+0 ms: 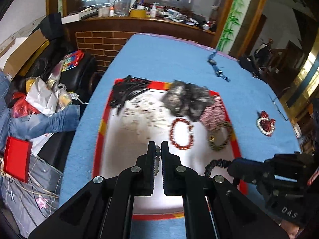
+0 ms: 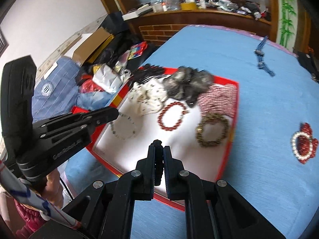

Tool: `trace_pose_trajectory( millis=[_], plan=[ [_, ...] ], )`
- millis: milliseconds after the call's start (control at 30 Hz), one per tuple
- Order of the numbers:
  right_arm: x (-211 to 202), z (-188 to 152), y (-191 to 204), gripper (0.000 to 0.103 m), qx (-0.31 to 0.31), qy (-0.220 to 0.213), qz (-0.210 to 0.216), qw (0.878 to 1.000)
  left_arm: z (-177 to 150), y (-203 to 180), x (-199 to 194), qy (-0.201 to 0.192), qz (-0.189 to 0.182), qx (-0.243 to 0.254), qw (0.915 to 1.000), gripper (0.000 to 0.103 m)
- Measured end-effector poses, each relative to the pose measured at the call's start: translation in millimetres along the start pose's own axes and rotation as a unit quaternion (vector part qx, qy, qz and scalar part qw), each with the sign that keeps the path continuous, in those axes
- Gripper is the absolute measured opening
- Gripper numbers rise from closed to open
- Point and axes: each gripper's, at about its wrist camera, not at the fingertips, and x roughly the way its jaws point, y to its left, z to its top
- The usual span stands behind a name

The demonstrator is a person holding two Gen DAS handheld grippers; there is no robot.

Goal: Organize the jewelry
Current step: 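Carry pale bead bracelet into the tray with left gripper while right gripper drops black scrunchie there, then move both grippers back toward the red polka-dot scrunchie with pearl bracelet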

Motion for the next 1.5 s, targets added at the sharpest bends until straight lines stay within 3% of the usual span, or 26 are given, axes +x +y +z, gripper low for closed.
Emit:
trace_pose_trajectory(
  millis=[400, 633, 1200, 1300, 1367, 1500],
  plan=[
    [56, 26, 8, 0.009, 0.015, 0.027, 0.021, 0.999, 3, 35, 40, 0.032, 0.028, -0.024, 0.9988, 0.005],
    [81, 30, 0, 0.009, 0.025, 0.039, -0.012, 0.999, 2, 42, 52, 0.038, 0.037, -0.024, 0.9983, 0.005],
    [88, 35, -2, 0.013, 0.028, 0.032, -0.015, 0.999, 3, 42, 61, 0.036, 0.047, -0.017, 0.9981, 0.005],
    [82, 34, -3, 0.019, 0.03, 0.025, -0.014, 0.999, 4, 40, 57, 0.031, 0.044, -0.016, 0.9985, 0.012],
    [78, 33, -4, 0.023, 0.028, 0.021, -0.014, 0.999, 4, 38, 53, 0.024, 0.048, -0.014, 0.9984, 0.023],
    [67, 31, -3, 0.023, 0.027, 0.013, -0.011, 0.999, 5, 35, 45, 0.017, 0.047, -0.011, 0.9987, 0.023]
  ],
)
